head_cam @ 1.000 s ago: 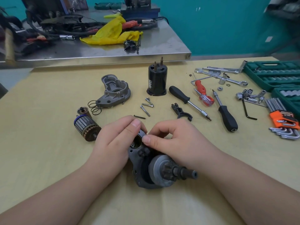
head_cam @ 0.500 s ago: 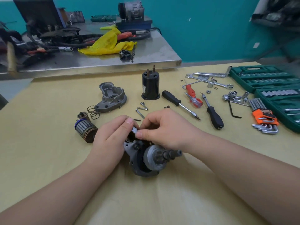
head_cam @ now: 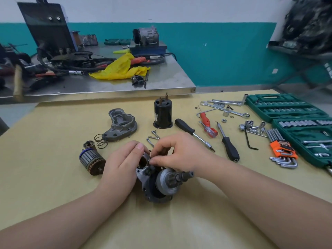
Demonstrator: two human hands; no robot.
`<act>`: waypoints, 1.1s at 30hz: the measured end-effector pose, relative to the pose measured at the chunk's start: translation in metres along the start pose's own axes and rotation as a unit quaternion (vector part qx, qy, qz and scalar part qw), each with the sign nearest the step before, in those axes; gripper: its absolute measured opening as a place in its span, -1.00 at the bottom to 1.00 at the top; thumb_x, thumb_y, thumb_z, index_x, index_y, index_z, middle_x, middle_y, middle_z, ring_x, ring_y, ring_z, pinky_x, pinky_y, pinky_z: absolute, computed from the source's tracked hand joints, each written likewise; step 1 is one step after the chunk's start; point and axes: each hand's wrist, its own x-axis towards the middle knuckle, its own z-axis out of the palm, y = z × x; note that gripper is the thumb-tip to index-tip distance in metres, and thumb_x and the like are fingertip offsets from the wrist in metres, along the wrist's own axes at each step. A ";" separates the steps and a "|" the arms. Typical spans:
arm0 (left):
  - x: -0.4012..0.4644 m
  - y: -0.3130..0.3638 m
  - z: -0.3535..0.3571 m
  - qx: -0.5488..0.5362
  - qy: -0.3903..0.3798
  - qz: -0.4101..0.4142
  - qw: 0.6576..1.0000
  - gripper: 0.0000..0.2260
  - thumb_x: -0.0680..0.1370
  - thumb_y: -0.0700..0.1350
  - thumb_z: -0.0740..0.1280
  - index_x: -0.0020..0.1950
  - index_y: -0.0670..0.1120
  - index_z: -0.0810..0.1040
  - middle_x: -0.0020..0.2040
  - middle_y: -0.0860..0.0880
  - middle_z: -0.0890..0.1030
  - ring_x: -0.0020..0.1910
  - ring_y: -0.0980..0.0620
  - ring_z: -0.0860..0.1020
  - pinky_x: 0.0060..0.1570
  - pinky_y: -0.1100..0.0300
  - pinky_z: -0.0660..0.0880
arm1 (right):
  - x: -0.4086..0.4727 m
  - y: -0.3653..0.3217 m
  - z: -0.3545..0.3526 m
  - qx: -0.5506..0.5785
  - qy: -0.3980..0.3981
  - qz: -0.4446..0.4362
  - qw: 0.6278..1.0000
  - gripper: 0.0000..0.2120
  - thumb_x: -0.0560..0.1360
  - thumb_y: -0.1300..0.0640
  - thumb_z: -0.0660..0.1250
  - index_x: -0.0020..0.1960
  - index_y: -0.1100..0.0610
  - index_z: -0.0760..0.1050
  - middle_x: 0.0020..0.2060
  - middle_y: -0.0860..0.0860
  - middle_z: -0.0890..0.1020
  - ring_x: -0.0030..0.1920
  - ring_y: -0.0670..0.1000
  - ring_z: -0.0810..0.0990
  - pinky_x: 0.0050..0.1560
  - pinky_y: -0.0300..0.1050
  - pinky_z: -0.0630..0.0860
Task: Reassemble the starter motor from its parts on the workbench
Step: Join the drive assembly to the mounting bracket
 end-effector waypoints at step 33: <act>0.003 -0.008 -0.007 -0.008 -0.052 0.015 0.999 -0.74 0.51 0.18 0.34 -0.07 0.01 0.64 -0.24 -0.01 0.64 -0.24 0.06 0.58 -0.28 0.29 0.47 | 0.011 0.028 0.012 0.144 -0.046 -0.033 0.988 -0.88 0.46 0.10 0.57 -0.07 -0.06 0.65 -0.16 -0.06 0.71 -0.23 -0.19 0.62 -0.20 -0.30 0.49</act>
